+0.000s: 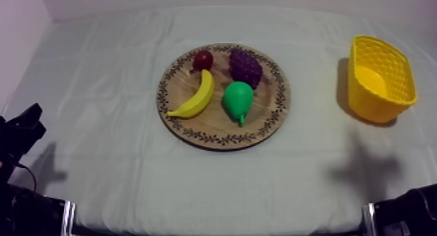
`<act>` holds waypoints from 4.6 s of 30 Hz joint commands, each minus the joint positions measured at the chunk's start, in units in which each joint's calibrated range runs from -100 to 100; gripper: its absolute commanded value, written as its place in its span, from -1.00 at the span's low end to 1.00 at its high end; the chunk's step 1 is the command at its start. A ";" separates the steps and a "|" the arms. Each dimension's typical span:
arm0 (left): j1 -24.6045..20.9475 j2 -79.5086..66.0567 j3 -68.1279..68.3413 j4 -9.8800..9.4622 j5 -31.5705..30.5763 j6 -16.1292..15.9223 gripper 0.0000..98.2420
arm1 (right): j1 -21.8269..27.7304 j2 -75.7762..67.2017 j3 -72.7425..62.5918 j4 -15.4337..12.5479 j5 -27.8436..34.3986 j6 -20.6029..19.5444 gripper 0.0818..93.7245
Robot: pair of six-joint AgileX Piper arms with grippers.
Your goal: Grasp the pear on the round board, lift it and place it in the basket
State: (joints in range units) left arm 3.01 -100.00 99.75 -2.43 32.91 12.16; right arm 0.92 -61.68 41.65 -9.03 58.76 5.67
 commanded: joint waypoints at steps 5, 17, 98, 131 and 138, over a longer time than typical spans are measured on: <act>-0.01 0.00 0.03 0.01 -0.01 0.02 -1.00 | -3.55 10.79 -14.42 -1.06 5.64 -1.46 -0.99; -0.01 0.00 0.03 0.01 -0.01 0.02 -1.00 | -4.52 32.54 -25.82 -4.55 15.86 -1.84 -0.99; -0.01 0.00 0.03 0.01 -0.01 0.02 -1.00 | -25.06 84.83 -26.60 -1.67 2.02 -20.25 0.95; -0.01 0.00 0.03 0.01 -0.01 0.02 -1.00 | -26.40 97.75 -34.39 -2.17 0.93 -20.09 0.48; -0.01 0.00 0.03 0.01 -0.01 0.02 -1.00 | -27.03 97.70 -34.87 -1.60 1.00 -20.11 -0.01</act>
State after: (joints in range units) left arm 3.01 -100.00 99.75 -2.43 32.91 12.17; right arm -26.03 36.11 6.81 -10.78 59.71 -14.38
